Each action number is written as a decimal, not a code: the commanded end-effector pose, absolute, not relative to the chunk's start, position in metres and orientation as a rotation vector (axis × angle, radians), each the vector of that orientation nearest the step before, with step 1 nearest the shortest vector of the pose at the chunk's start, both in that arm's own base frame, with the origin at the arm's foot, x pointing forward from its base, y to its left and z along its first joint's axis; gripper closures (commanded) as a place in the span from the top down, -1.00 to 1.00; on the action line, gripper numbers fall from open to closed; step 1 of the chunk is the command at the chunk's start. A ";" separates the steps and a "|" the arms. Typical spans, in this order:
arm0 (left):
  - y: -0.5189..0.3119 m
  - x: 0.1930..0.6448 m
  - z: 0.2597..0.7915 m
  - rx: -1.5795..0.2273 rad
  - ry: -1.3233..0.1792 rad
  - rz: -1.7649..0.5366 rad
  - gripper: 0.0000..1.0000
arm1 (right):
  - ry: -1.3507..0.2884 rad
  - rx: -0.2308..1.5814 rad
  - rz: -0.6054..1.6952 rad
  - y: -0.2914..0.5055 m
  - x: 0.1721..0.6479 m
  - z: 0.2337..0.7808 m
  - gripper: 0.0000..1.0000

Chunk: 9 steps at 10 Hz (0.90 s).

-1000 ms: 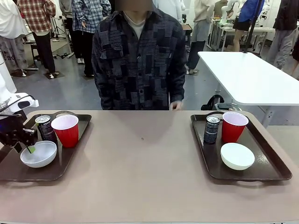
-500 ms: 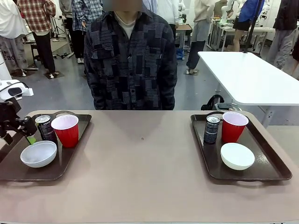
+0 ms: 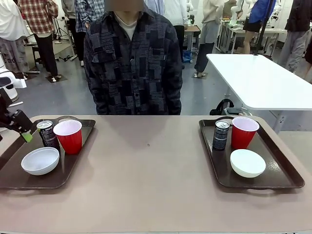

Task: Prepare tableware on both trays.
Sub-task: Pick up a Picnic Bowl from the table and place it on a Handle tray.

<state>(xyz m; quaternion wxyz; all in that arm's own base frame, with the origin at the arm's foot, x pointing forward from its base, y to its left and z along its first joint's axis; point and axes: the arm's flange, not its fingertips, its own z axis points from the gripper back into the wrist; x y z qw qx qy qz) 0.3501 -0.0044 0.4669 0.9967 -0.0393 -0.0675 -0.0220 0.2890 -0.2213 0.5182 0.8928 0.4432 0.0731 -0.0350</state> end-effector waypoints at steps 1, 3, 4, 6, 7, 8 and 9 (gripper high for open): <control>-0.004 0.354 0.458 -0.095 -0.115 -0.068 1.00 | 0.155 0.923 -0.075 -0.220 0.288 0.518 1.00; -0.004 0.354 0.458 -0.095 -0.115 -0.068 1.00 | 0.155 0.923 -0.075 -0.220 0.288 0.518 1.00; -0.004 0.354 0.458 -0.095 -0.115 -0.068 1.00 | 0.155 0.923 -0.075 -0.220 0.288 0.518 1.00; -0.005 0.352 0.459 -0.079 -0.112 -0.050 1.00 | 0.155 0.923 -0.075 -0.220 0.288 0.518 1.00; 0.002 0.364 0.485 -0.382 0.038 -0.088 1.00 | 0.155 0.923 -0.075 -0.220 0.288 0.518 1.00; 0.026 0.377 0.499 -0.596 0.149 -0.114 1.00 | 0.155 0.923 -0.075 -0.220 0.288 0.518 1.00; 0.053 0.390 0.505 -0.738 0.227 -0.124 1.00 | 0.155 0.923 -0.075 -0.220 0.288 0.518 1.00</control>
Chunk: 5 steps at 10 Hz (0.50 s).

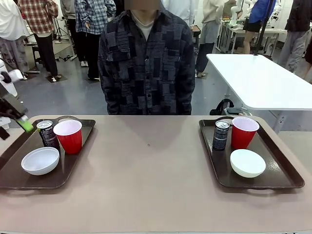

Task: Prepare tableware on both trays.
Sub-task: Pick up a Picnic Bowl from the table and place it on a Handle tray.

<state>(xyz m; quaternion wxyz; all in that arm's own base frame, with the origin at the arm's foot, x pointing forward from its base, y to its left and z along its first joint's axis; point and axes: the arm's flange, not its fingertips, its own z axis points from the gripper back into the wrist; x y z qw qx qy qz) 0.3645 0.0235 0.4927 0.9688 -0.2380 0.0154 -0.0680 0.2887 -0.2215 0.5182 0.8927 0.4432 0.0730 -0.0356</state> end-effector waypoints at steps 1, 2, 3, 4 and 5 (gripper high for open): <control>0.083 0.399 0.505 -0.855 0.285 -0.102 1.00 | 0.155 0.923 -0.075 -0.220 0.288 0.518 1.00; 0.120 0.411 0.506 -0.987 0.316 -0.116 1.00 | 0.155 0.923 -0.075 -0.220 0.288 0.518 1.00; 0.151 0.413 0.502 -1.098 0.323 -0.093 1.00 | 0.155 0.923 -0.075 -0.220 0.288 0.518 1.00; 0.174 0.416 0.495 -1.148 0.319 -0.059 1.00 | 0.155 0.923 -0.075 -0.220 0.288 0.518 1.00; 0.188 0.415 0.489 -1.157 0.299 -0.029 1.00 | 0.155 0.923 -0.075 -0.220 0.288 0.518 1.00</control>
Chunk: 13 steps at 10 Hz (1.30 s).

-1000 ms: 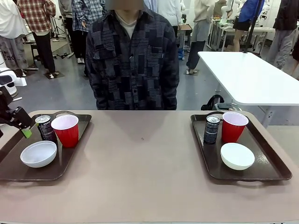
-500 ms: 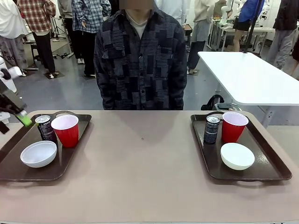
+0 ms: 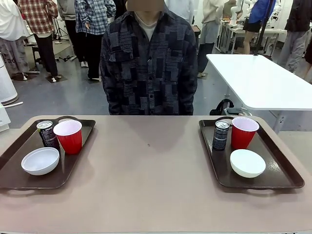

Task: Prepare tableware on both trays.
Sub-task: Pick up a Picnic Bowl from the table and place it on a Handle tray.

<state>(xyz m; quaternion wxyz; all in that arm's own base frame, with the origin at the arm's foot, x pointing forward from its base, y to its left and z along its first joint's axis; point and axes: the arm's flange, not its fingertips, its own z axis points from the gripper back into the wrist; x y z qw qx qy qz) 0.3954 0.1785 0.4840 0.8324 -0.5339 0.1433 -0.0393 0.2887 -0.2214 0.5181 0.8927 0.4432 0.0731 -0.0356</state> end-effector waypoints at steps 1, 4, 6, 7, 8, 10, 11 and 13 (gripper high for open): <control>0.200 0.411 0.487 -1.125 0.223 0.021 1.00 | 0.155 0.923 -0.075 -0.220 0.288 0.518 1.00; 0.219 0.375 0.490 -1.032 0.079 0.093 1.00 | 0.155 0.923 -0.075 -0.220 0.288 0.518 1.00; 0.236 0.356 0.494 -1.017 -0.036 0.161 1.00 | 0.155 0.923 -0.075 -0.220 0.288 0.518 1.00; 0.238 0.352 0.494 -0.994 -0.076 0.188 1.00 | 0.155 0.923 -0.075 -0.220 0.288 0.518 1.00; 0.238 0.351 0.495 -0.967 -0.108 0.213 1.00 | 0.155 0.923 -0.075 -0.220 0.288 0.518 1.00; 0.236 0.349 0.495 -0.936 -0.124 0.233 1.00 | 0.155 0.923 -0.075 -0.220 0.288 0.518 1.00; 0.234 0.349 0.498 -0.905 -0.106 0.249 1.00 | 0.155 0.923 -0.075 -0.220 0.288 0.518 1.00; 0.250 0.351 0.496 -0.961 -0.131 0.203 1.00 | 0.155 0.923 -0.075 -0.220 0.288 0.518 1.00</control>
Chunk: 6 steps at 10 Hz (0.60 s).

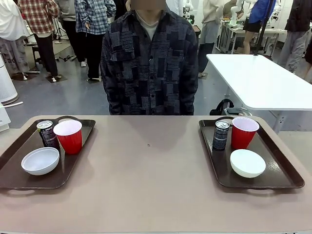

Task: Prepare tableware on both trays.
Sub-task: Pick up a Picnic Bowl from the table and place it on a Handle tray.

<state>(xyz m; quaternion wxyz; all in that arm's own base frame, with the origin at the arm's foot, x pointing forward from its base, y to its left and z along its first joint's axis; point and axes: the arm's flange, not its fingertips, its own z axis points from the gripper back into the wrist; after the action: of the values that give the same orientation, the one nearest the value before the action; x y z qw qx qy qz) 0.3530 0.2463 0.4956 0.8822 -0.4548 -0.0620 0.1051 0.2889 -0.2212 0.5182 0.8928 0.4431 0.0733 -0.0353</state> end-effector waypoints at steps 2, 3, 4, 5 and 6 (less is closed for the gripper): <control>0.250 0.351 0.496 -0.961 -0.131 0.203 1.00 | 0.155 0.923 -0.075 -0.220 0.288 0.518 1.00; 0.250 0.351 0.496 -0.961 -0.131 0.203 1.00 | 0.155 0.923 -0.075 -0.220 0.288 0.518 1.00; 0.250 0.351 0.496 -0.961 -0.131 0.203 1.00 | 0.155 0.923 -0.075 -0.220 0.288 0.518 1.00; 0.250 0.351 0.496 -0.961 -0.131 0.203 1.00 | 0.155 0.923 -0.075 -0.220 0.288 0.518 1.00; 0.250 0.351 0.496 -0.961 -0.131 0.203 1.00 | 0.155 0.923 -0.075 -0.220 0.288 0.518 1.00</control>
<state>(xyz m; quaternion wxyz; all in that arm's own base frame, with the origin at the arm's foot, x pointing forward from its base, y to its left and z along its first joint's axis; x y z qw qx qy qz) 0.3523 0.2473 0.4949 0.8814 -0.4564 -0.0612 0.1057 0.2889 -0.2212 0.5182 0.8928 0.4431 0.0733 -0.0353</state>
